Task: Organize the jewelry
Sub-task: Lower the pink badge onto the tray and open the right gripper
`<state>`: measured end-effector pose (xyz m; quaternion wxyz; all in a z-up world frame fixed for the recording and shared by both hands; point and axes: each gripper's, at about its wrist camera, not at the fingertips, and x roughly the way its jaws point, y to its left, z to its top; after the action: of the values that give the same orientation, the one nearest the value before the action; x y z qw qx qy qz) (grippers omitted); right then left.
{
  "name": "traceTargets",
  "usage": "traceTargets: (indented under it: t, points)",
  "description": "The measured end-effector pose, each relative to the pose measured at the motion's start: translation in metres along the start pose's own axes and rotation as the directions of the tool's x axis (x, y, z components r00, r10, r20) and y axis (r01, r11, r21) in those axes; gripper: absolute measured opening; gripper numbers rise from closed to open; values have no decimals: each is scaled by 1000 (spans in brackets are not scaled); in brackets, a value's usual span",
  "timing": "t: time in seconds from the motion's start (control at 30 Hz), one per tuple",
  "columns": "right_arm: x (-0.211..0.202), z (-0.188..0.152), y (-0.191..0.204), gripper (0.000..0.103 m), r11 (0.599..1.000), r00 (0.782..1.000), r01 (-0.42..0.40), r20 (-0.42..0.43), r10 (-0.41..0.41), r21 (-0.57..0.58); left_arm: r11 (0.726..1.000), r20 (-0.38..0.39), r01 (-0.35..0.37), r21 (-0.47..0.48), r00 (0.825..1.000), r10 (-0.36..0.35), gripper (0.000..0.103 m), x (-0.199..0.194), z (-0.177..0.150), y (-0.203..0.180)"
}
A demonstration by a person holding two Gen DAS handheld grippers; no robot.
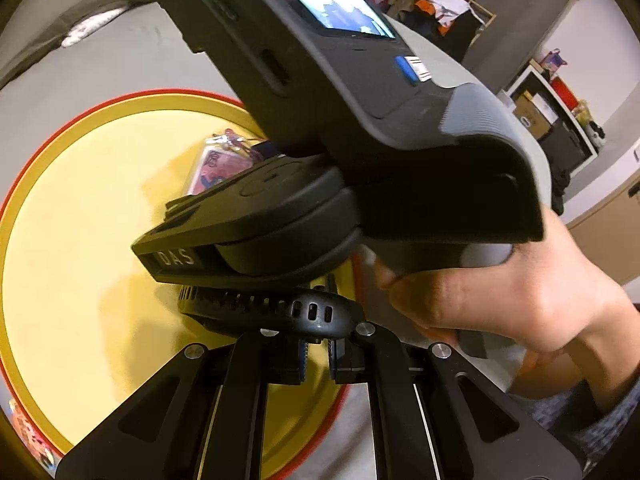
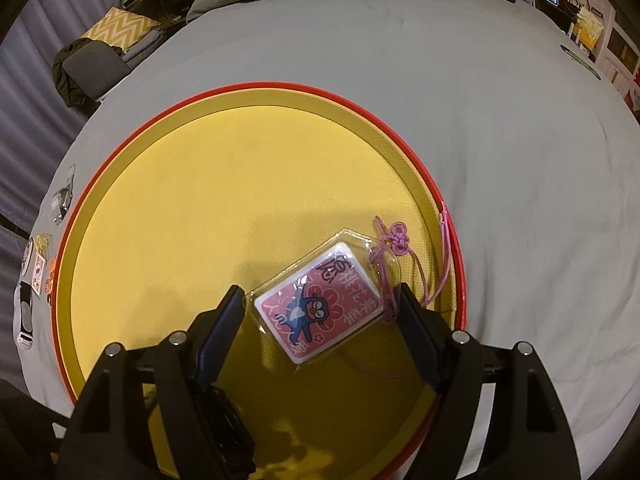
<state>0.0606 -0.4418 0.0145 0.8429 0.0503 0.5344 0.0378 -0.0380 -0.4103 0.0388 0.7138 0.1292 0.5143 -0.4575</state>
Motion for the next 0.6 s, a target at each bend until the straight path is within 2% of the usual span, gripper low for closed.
traceTargets:
  t: [0.37, 0.5, 0.6]
  points:
    - [0, 2, 0, 73, 1000, 1000, -5, -2, 5, 2, 1000, -2, 0, 7, 1000, 0, 7, -2, -7, -6]
    - [-1, 3, 0, 76, 1000, 1000, 4, -8, -4, -10, 1000, 16, 4, 18, 1000, -4, 29, -10, -5, -8]
    - [0, 2, 0, 79, 1000, 1000, 11, -17, -11, -24, 1000, 26, 15, 16, 1000, -16, 34, -14, -5, -8]
